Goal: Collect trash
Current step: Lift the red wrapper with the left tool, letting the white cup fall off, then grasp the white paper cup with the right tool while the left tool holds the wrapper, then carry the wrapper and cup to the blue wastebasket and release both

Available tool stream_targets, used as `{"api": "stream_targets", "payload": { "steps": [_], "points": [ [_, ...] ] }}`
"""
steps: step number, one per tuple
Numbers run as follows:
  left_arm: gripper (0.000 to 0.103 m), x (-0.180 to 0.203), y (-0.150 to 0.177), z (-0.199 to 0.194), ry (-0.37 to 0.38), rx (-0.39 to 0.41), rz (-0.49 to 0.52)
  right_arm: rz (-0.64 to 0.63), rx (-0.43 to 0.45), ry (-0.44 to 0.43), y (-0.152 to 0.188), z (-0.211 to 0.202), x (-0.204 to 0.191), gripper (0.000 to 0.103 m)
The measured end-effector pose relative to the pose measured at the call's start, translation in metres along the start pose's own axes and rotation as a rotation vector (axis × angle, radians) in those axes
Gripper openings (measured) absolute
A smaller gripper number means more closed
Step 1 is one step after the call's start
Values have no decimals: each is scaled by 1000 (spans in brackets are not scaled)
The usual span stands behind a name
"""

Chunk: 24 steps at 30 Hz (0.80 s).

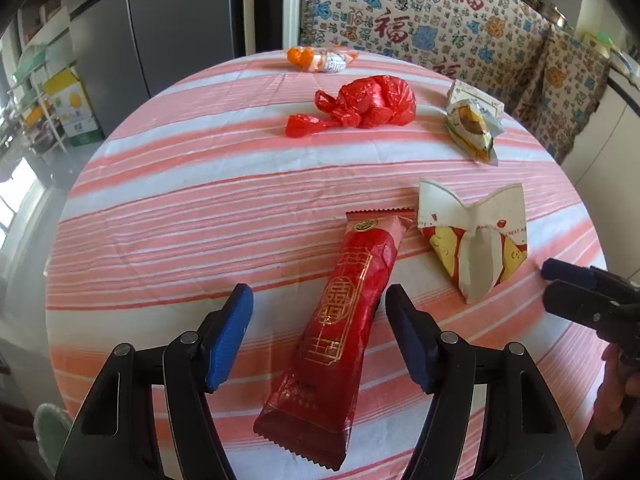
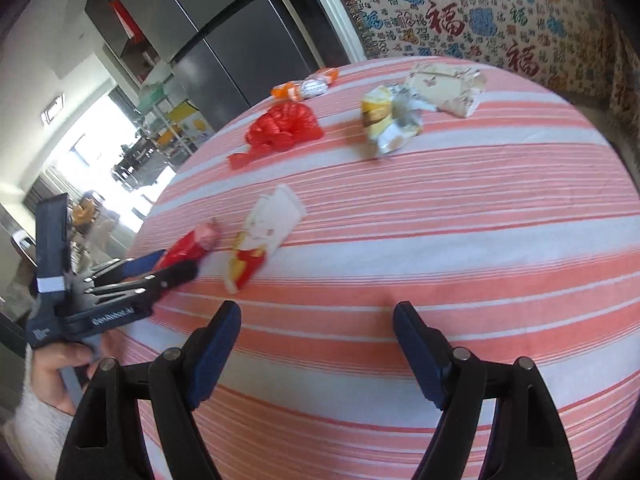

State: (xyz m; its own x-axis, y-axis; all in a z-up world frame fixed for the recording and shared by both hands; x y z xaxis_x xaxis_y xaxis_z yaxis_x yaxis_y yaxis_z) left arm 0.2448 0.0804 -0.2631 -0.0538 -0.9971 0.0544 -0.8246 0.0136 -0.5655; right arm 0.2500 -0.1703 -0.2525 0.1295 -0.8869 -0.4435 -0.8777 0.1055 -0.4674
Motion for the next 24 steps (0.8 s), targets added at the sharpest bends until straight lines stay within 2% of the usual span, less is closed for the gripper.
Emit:
{"api": "stream_targets", "payload": {
  "steps": [4, 7, 8, 9, 10, 11, 12, 17, 24],
  "points": [
    [69, 8, -1, -5, 29, 18, 31, 61, 7, -33, -7, 20, -23, 79],
    [69, 14, -2, -7, 33, 27, 61, 105, 2, -30, -14, 36, -32, 67],
    [60, 17, -2, -6, 40, 22, 74, 102, 7, -10, -18, 40, -35, 55],
    [37, 21, -1, -5, 48, 12, 90, 95, -4, 10, -21, 45, -36, 41],
    [25, 24, 0, -2, 55, -4, 103, 102, -19, 17, -22, 49, -35, 20],
    [21, 26, 0, -2, 55, -3, 108, 119, -28, 13, -23, 49, -33, 16],
    [17, 26, 0, -4, 54, 2, 110, 122, -35, 15, -24, 48, -32, 15],
    [12, 29, -2, -16, 118, 28, 84, 37, 1, 85, -25, 13, -25, 12],
    [10, 64, -1, -32, 172, 62, 105, 50, 38, 170, -11, -36, 27, 12]
  ]
}}
Point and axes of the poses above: each gripper's, at about its wrist camera, not at the fingertips, and z roughly the way its jaws point, x to its right, y to its underside, the point moved 5 cm from there along z, roughly the way its jaws point, and after that the axes turned 2 degrees about z, right-handed, at the moved point
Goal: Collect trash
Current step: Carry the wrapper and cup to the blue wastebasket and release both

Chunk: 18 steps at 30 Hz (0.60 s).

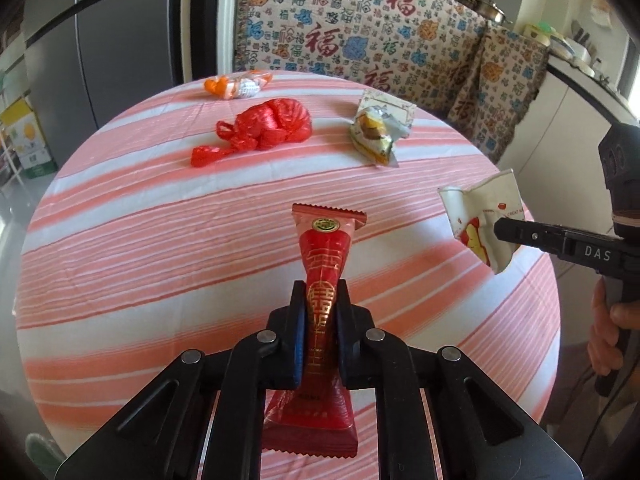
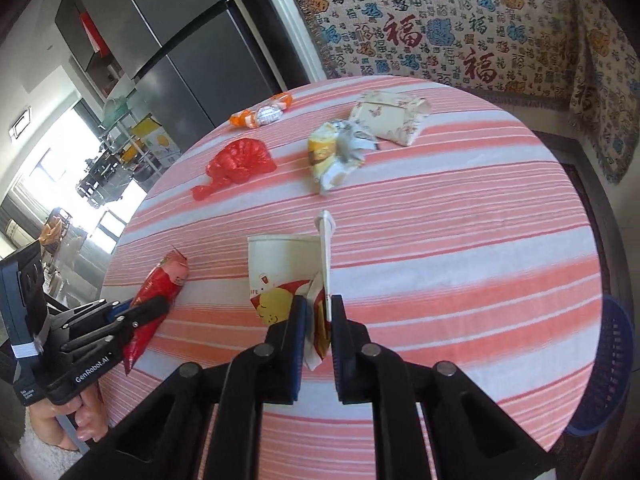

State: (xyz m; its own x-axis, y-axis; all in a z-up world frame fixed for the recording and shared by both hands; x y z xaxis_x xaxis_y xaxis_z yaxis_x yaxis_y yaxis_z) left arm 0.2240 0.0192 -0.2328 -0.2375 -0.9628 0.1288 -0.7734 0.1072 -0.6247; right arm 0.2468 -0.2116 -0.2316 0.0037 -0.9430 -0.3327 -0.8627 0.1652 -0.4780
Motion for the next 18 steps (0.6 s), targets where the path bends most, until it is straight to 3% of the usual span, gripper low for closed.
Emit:
{"api": "stream_targets", "payload": {
  "steps": [7, 18],
  "points": [
    [9, 77, -11, -5, 101, -3, 61, 75, 42, 57, 9, -49, 74, 12],
    [9, 250, -54, 7, 327, -24, 200, 194, 140, 240, 15, -144, 216, 12]
  ]
}}
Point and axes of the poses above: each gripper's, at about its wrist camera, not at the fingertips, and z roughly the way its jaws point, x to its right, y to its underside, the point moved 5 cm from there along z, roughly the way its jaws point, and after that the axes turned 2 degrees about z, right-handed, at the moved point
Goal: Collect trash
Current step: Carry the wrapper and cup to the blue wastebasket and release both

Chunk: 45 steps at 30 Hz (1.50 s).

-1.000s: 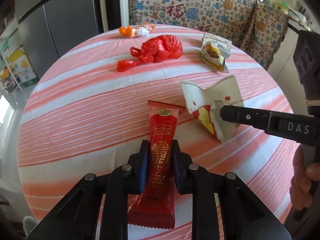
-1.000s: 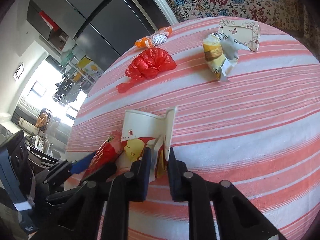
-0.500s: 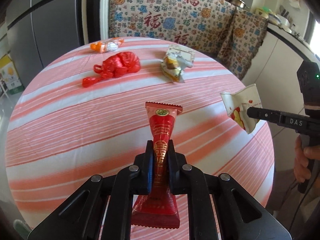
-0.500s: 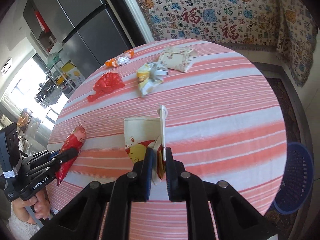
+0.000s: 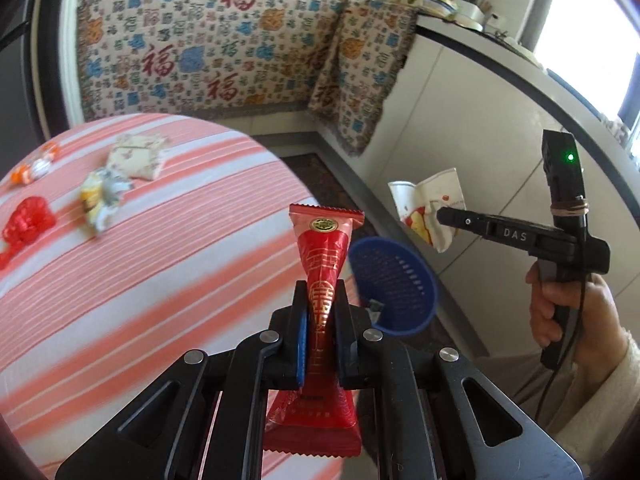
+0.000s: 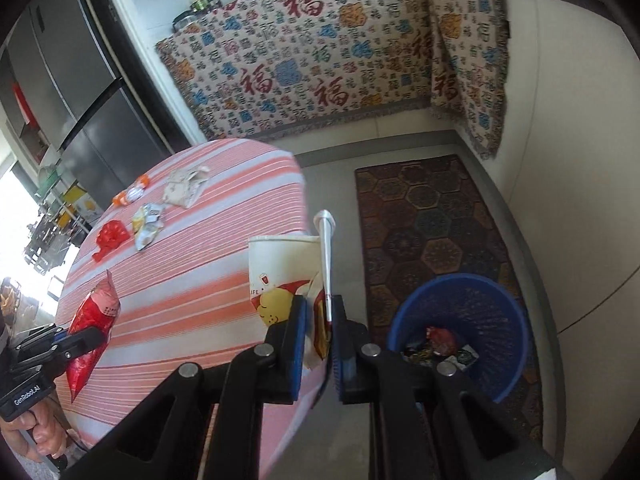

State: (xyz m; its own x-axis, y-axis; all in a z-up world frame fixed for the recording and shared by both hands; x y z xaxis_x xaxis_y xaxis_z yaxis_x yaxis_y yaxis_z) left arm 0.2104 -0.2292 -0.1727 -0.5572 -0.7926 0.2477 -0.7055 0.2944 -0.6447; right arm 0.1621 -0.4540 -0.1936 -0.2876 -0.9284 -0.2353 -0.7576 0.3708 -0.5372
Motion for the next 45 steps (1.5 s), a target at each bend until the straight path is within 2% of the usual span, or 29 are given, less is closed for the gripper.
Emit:
{"api": "stream_targets", "payload": {
  "steps": [7, 11, 16, 22, 30, 32, 34, 36, 37, 38, 43, 45],
  "points": [
    [9, 81, -22, 74, 120, -69, 32, 106, 2, 114, -2, -13, 93, 12],
    [9, 108, -33, 114, 135, -90, 31, 139, -2, 179, -5, -3, 131, 12],
    [9, 127, -37, 157, 135, -122, 40, 179, -15, 226, 0, 10, 172, 12],
    [9, 140, -34, 197, 141, -162, 53, 198, -57, 244, 4, 26, 203, 12],
    [9, 146, -29, 236, 135, -206, 56, 248, -115, 231, 9, 45, 230, 12],
    [11, 147, -27, 239, 132, -205, 67, 260, -115, 217, 10, 48, 233, 15],
    [17, 147, -26, 245, 118, -201, 71, 265, -109, 211, 11, 50, 234, 15],
    [62, 146, -26, 249, 101, -199, 70, 266, -109, 224, 9, 51, 233, 23],
    [68, 145, -27, 249, 88, -186, 68, 268, -102, 228, 9, 49, 232, 36],
    [72, 144, -28, 246, 80, -170, 66, 273, -94, 225, 8, 48, 232, 43],
    [72, 135, -37, 222, 76, -136, 39, 265, -53, 200, 1, 40, 227, 43],
    [76, 129, -39, 204, 61, -108, 37, 261, -28, 202, -1, 34, 225, 43]
  ]
}}
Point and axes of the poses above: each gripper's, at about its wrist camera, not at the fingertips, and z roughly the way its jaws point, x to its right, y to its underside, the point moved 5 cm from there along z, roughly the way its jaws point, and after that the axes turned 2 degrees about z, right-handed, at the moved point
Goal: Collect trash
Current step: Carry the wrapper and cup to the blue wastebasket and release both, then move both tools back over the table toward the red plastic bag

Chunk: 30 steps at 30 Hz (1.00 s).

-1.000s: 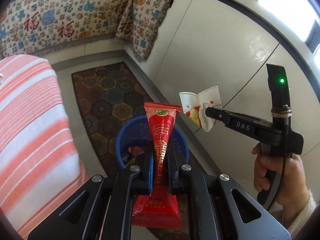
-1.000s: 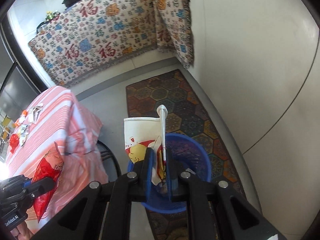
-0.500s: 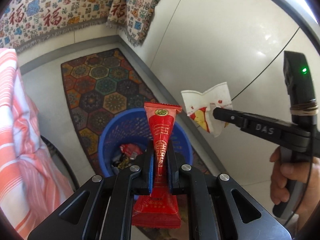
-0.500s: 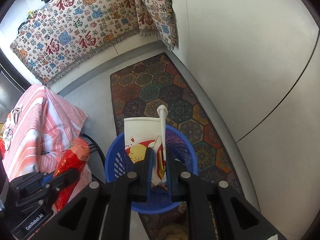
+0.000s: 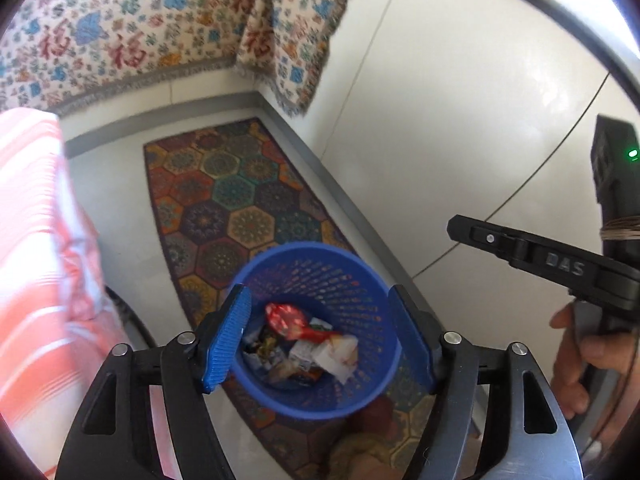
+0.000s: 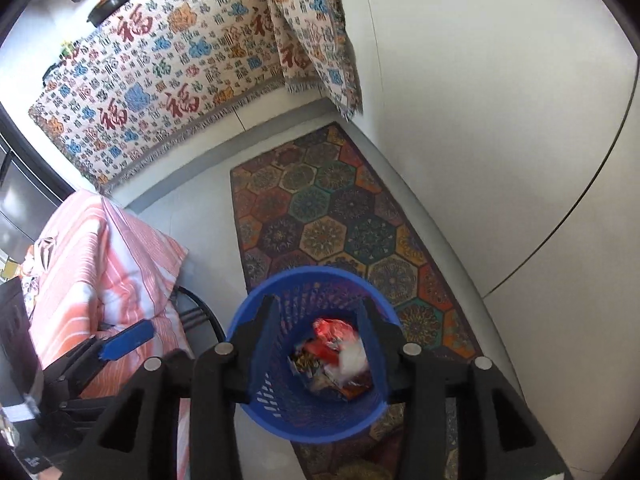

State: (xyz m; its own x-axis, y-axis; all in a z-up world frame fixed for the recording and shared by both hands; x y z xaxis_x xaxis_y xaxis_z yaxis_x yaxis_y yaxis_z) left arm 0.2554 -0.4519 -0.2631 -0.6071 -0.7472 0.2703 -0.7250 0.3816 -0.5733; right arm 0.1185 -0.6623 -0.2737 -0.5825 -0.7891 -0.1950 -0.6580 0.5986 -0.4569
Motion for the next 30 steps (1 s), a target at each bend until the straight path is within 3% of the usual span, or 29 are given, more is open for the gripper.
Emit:
{"api": "stream_targets", "payload": {
  "steps": [6, 13, 17, 21, 26, 30],
  "points": [
    [94, -17, 16, -79, -102, 112, 48, -15, 101, -17, -11, -23, -18, 43],
    [97, -57, 60, -165, -135, 136, -62, -106, 169, -17, -16, -42, -69, 45],
    [97, -101, 90, -195, -233, 120, -89, -213, 199, -36, -6, -51, -124, 48],
    [97, -159, 119, -210, -347, 93, -139, -309, 195, -123, 21, -56, -191, 50],
    [97, -232, 149, -227, -469, 84, -223, -487, 125, -227, 78, -52, -286, 53],
    [97, -284, 165, -243, -539, 72, -284, -631, 67, -249, 122, -39, -346, 66]
  ]
}}
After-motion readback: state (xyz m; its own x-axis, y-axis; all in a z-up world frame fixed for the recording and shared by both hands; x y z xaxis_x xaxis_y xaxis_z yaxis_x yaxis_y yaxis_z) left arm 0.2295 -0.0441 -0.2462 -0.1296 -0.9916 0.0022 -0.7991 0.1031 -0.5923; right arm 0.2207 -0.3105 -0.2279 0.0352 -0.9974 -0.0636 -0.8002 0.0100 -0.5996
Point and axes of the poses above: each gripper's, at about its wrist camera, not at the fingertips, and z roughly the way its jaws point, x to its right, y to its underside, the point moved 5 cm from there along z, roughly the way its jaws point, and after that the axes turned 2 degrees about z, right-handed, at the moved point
